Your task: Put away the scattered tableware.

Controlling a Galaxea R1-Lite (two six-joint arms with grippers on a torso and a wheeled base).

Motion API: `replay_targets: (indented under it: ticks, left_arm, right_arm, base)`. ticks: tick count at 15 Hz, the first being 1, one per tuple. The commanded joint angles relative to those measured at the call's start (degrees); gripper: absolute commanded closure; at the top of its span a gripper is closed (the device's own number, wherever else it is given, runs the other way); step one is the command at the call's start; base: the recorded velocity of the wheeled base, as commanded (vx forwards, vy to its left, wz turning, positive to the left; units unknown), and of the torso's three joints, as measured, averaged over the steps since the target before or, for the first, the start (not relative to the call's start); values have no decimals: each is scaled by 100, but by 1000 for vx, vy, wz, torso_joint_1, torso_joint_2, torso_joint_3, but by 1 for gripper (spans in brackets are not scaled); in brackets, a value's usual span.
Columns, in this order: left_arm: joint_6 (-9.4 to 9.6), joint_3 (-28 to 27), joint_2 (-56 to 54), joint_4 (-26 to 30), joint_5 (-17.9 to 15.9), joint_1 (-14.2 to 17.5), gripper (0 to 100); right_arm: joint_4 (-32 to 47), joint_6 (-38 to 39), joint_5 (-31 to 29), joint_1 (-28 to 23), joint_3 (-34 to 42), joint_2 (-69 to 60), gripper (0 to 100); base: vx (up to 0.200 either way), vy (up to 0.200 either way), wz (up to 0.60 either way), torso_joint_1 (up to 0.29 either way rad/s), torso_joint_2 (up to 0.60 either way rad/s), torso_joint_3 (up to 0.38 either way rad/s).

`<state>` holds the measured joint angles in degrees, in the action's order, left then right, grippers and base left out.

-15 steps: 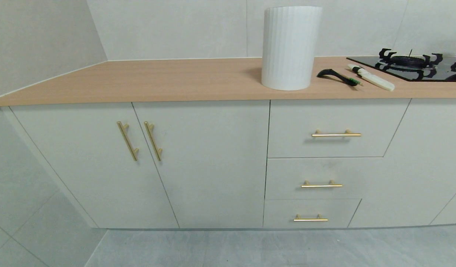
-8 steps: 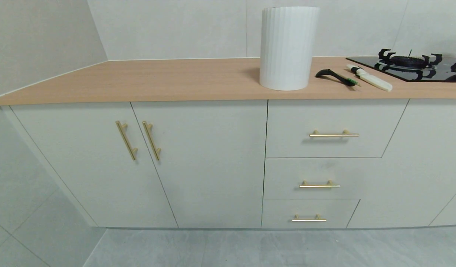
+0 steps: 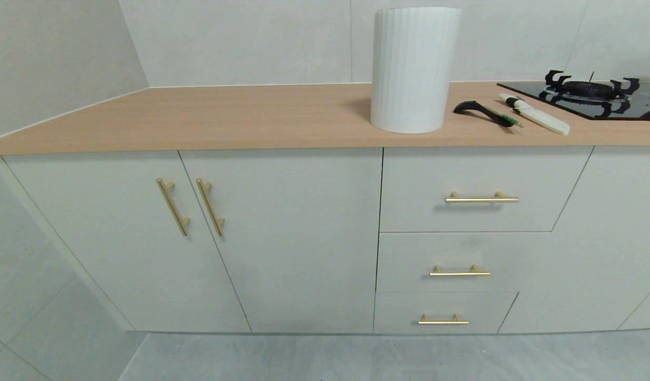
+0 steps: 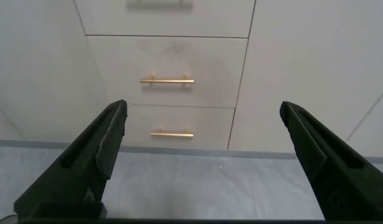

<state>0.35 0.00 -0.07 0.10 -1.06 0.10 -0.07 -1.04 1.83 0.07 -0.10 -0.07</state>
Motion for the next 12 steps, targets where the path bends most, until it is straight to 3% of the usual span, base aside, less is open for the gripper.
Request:
replay_targets:
  ticks: [1, 12]
  left_arm:
    - [0, 0, 7, -1, 1, -1, 0]
    - [-9, 0, 7, -1, 1, 8, 0]
  right_arm:
    - [-1, -2, 2, 1, 1, 7, 0]
    - [-1, 104, 2, 10, 1, 7, 0]
  base:
    - [0, 0, 0, 0, 0, 0]
    - [0, 0, 0, 0, 0, 0]
